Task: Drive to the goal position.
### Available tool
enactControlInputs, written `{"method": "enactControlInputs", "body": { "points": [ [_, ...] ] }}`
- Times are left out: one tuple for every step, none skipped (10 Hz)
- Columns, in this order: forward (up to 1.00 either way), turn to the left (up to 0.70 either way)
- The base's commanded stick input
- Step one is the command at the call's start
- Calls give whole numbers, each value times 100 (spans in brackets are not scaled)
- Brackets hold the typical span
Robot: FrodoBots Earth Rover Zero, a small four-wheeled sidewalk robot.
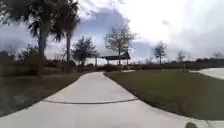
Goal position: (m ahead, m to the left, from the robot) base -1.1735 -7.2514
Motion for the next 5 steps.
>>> {"method": "enactControlInputs", "body": {
  "points": [
    [0,100],
    [0,50],
    [0,0],
    [0,0],
    [0,0]
  ]
}}
